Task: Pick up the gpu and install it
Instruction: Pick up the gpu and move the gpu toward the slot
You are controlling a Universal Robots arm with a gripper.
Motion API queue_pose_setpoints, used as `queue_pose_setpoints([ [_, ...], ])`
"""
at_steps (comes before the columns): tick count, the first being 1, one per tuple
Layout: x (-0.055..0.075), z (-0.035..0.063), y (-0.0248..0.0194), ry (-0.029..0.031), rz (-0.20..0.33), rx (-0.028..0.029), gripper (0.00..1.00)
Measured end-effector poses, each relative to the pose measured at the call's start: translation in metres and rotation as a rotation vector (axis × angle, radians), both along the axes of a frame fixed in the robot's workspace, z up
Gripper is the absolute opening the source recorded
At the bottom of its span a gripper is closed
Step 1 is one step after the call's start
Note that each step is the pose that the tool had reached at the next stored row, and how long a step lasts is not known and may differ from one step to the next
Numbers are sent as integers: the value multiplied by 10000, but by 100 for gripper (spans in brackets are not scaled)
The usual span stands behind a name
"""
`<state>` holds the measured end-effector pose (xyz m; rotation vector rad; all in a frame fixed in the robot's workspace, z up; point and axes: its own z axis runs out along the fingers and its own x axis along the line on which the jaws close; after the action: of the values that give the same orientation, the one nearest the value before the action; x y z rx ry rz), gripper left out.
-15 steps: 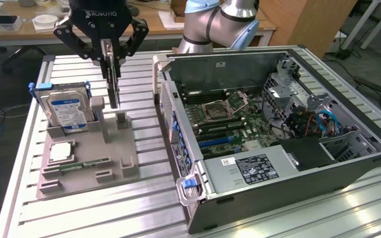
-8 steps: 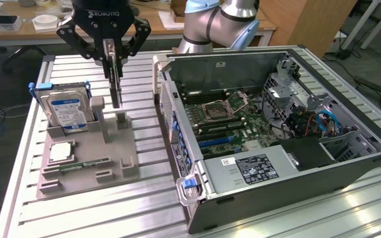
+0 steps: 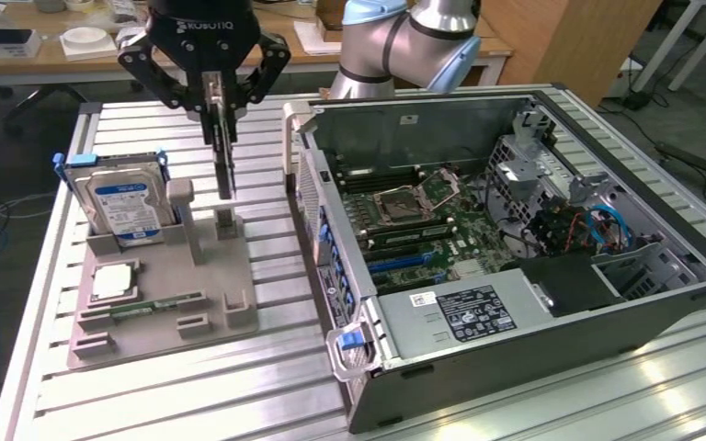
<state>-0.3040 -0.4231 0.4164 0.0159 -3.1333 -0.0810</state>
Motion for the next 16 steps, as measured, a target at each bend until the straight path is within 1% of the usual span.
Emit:
queue_pose_setpoints([
  [5, 54, 0, 0, 0, 0, 0, 26],
  [8, 105, -1, 0, -1, 3, 13, 26],
  [16, 234, -1, 0, 0, 17, 13, 26],
])
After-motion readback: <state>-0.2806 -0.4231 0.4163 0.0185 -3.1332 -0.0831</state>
